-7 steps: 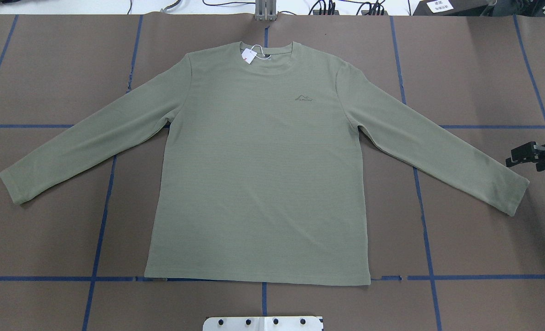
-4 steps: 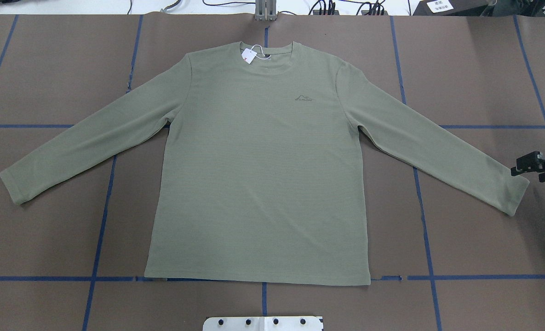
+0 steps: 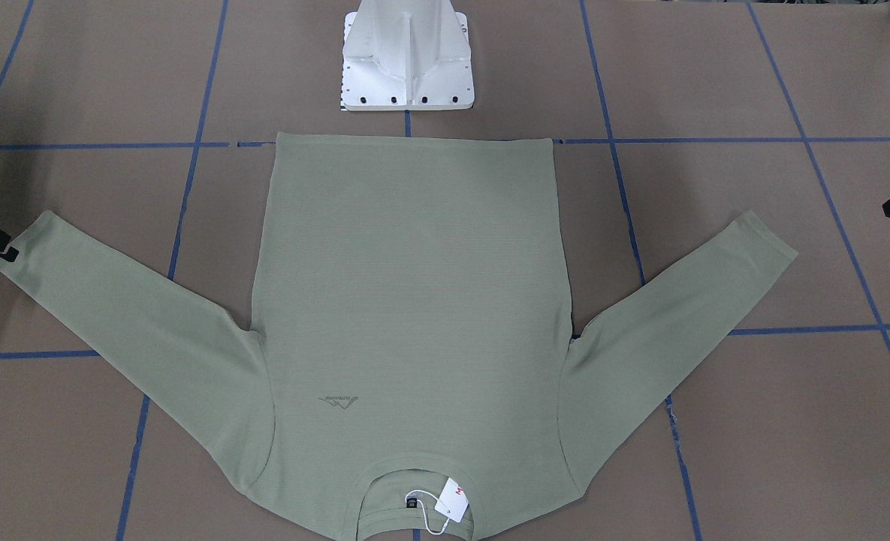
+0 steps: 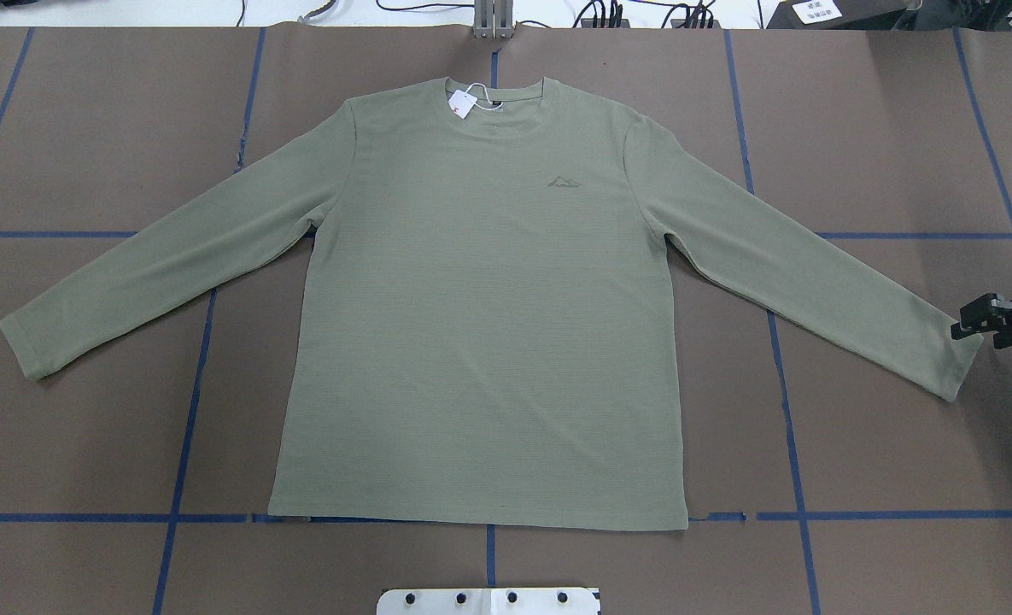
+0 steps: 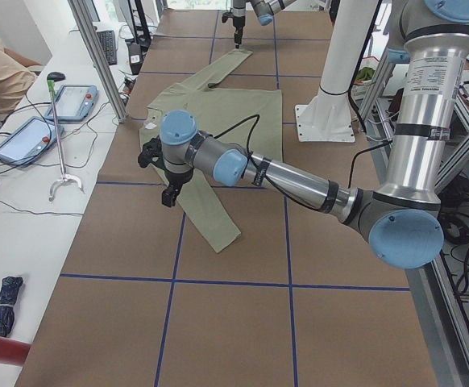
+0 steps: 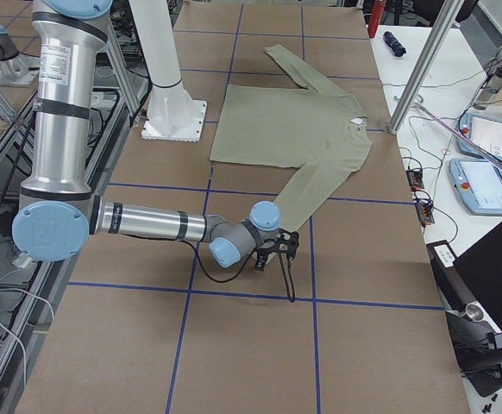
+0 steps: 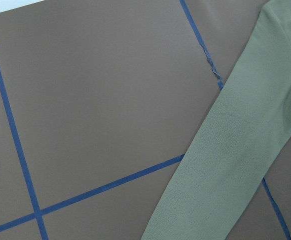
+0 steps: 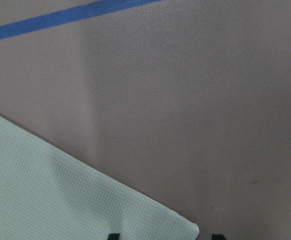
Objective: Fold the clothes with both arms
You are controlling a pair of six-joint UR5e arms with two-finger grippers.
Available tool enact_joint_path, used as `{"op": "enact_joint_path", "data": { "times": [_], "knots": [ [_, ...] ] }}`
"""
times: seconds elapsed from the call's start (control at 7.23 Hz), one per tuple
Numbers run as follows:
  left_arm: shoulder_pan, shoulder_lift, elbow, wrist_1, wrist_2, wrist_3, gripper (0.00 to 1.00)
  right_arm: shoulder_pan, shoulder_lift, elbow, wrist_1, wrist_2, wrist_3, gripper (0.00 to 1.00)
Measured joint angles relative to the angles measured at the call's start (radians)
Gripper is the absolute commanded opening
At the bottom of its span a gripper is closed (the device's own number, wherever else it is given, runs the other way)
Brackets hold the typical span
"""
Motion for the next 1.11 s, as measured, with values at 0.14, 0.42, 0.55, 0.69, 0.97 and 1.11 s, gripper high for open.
{"op": "enact_joint_path", "data": {
  "times": [0.14,0.42,0.55,0.69,0.97,1.11],
  "knots": [
    [0.0,0.001,0.001,0.0,0.001,0.0,1.0,-0.002,0.001,-0.001,0.0,-0.001,0.0,0.45],
    [0.0,0.006,0.001,0.0,0.003,0.002,1.0,-0.003,0.003,-0.006,-0.001,-0.003,0.001,0.14],
    [0.0,0.007,0.001,0.0,0.003,0.003,1.0,-0.003,0.005,-0.011,-0.001,-0.003,0.0,0.0],
    [0.0,0.008,0.001,0.0,0.002,0.004,1.0,-0.003,0.006,-0.016,0.0,-0.002,0.0,0.0],
    [0.0,0.008,0.002,0.0,0.002,0.005,1.0,-0.003,0.007,-0.017,0.0,0.006,-0.002,0.17],
    [0.0,0.008,0.002,0.0,0.003,0.004,1.0,-0.003,0.008,-0.015,0.0,0.009,-0.003,0.23]
  ]
}}
